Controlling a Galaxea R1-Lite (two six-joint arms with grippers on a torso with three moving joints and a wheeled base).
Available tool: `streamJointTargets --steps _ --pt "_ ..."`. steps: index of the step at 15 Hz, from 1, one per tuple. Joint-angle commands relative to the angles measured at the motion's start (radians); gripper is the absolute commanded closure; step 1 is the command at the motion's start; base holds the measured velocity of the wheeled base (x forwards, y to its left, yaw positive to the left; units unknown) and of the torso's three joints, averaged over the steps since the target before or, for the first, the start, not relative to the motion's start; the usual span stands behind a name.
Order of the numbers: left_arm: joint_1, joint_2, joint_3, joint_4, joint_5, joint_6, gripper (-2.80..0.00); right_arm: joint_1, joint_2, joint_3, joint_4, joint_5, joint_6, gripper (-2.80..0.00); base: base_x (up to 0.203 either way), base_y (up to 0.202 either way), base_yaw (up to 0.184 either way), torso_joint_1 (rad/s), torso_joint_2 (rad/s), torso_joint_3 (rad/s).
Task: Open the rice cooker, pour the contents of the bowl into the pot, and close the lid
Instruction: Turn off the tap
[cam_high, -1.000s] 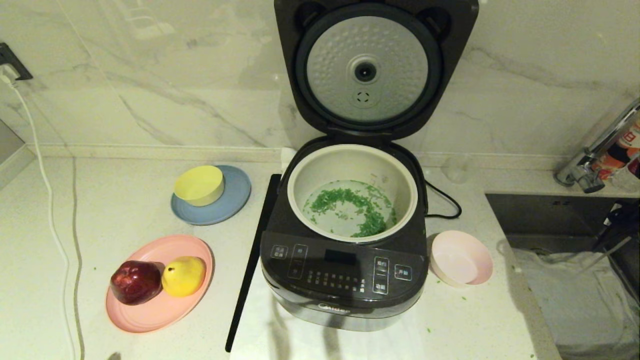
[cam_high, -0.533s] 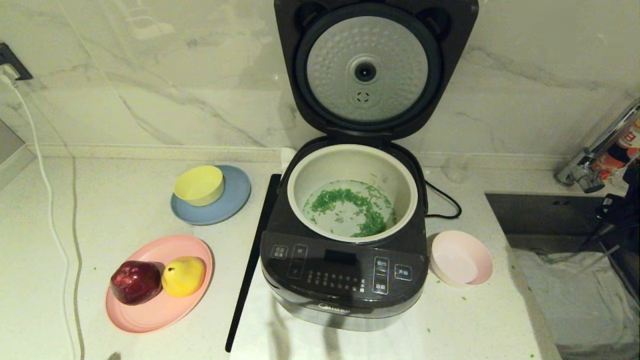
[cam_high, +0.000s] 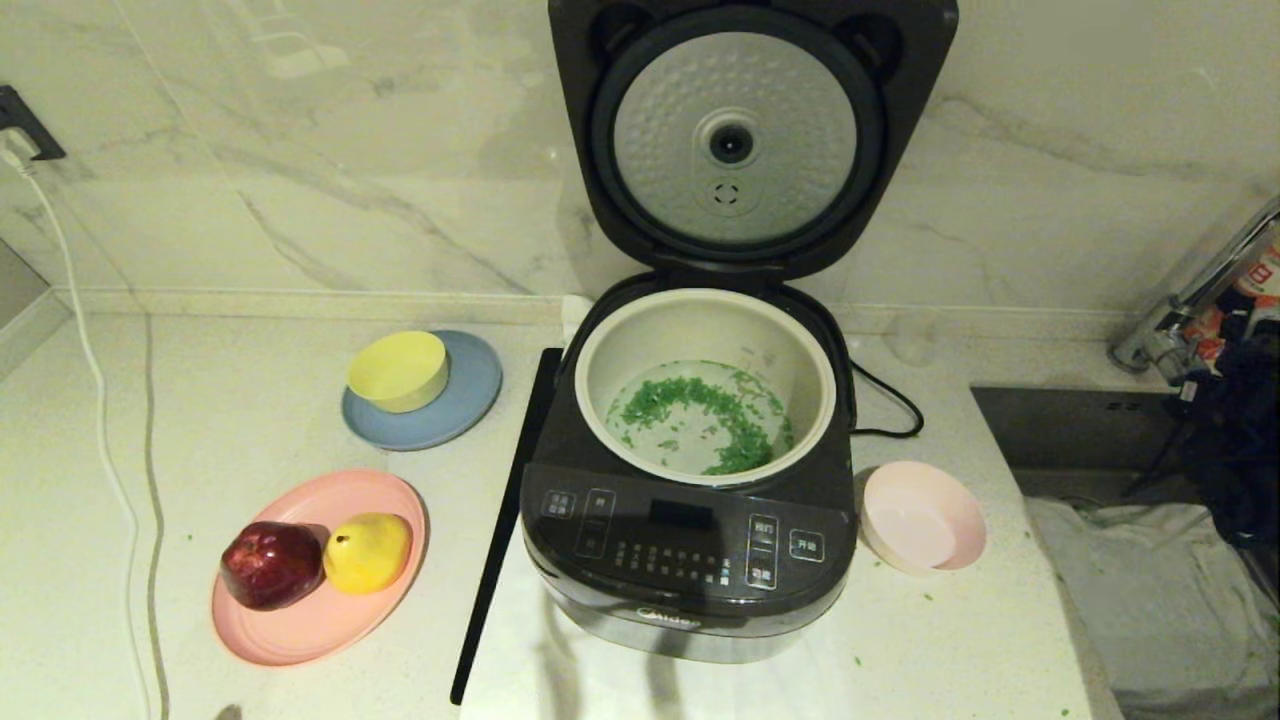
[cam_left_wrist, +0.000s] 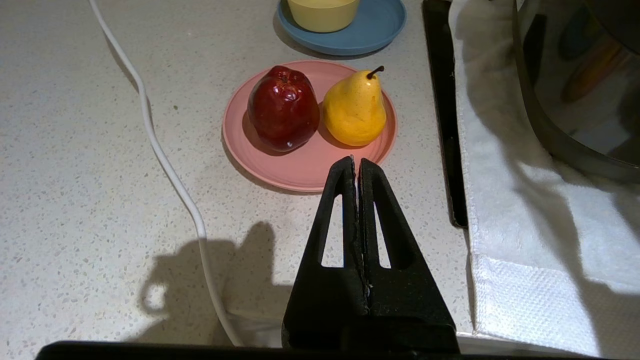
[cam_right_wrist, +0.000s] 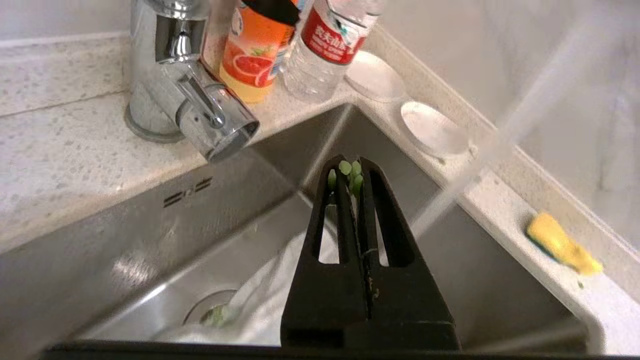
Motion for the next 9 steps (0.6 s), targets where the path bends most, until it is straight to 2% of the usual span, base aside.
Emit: streamJointTargets --steps 1,9 --pt "0.000 0.001 0.009 0.000 0.001 -0.001 0.00 0.005 0.070 -0.056 -0.010 -0.007 -0.008 0.00 0.000 0.000 0.000 0.000 0.00 0.000" --pt "0.000 0.001 0.009 0.000 0.000 0.000 0.00 0.011 0.208 -0.276 -0.002 -0.034 -0.080 0.00 0.000 0.000 0.000 0.000 0.00 0.000"
